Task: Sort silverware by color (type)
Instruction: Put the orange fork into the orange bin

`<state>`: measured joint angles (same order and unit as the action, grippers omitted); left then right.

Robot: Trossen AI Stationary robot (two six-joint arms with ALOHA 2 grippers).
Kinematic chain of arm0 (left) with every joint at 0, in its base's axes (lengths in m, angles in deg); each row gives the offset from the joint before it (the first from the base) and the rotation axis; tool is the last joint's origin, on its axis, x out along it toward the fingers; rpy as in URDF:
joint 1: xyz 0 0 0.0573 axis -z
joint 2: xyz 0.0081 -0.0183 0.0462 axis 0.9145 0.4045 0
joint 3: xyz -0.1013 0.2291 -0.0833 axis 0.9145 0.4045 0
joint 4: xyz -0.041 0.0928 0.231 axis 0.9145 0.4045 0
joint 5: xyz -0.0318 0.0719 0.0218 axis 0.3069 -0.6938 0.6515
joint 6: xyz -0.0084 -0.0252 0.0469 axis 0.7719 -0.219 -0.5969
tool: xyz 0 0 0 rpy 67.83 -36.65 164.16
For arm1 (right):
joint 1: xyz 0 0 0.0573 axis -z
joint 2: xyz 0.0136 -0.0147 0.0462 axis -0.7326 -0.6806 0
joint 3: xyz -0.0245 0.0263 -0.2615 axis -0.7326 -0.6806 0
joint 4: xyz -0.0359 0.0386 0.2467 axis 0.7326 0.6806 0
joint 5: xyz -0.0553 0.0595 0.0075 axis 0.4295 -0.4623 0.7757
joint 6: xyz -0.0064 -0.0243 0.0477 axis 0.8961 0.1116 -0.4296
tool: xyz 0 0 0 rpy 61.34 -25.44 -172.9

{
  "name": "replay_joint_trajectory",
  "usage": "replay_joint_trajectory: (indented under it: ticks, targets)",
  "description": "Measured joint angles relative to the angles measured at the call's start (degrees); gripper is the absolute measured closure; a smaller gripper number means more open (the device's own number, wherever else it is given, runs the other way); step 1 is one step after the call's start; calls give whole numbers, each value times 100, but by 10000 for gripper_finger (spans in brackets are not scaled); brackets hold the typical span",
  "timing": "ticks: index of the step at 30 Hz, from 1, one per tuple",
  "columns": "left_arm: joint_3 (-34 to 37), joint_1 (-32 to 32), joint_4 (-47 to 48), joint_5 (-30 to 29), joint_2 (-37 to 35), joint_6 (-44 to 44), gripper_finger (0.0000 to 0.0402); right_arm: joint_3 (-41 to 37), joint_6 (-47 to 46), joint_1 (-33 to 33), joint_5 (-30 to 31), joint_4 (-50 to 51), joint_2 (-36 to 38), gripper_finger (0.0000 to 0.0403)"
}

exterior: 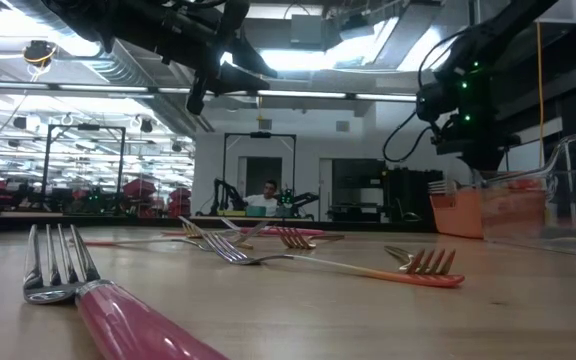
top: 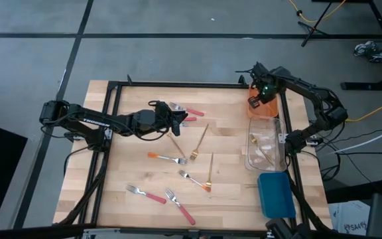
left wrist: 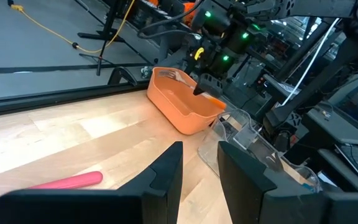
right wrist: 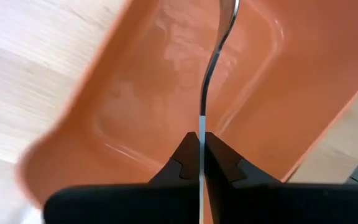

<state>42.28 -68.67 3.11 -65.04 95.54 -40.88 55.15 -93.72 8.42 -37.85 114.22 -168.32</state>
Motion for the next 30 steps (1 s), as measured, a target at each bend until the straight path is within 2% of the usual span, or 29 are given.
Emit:
replay_joint_trajectory:
  ticks: [15, 30]
  targets:
    - [0, 0, 0, 0, -1, -1, 308, 36, -198, 0, -29, 192, 0, 403]
    - [0, 0, 2, -2, -2, -12, 308, 173, -1101, -9, 30, 345, 0, 403]
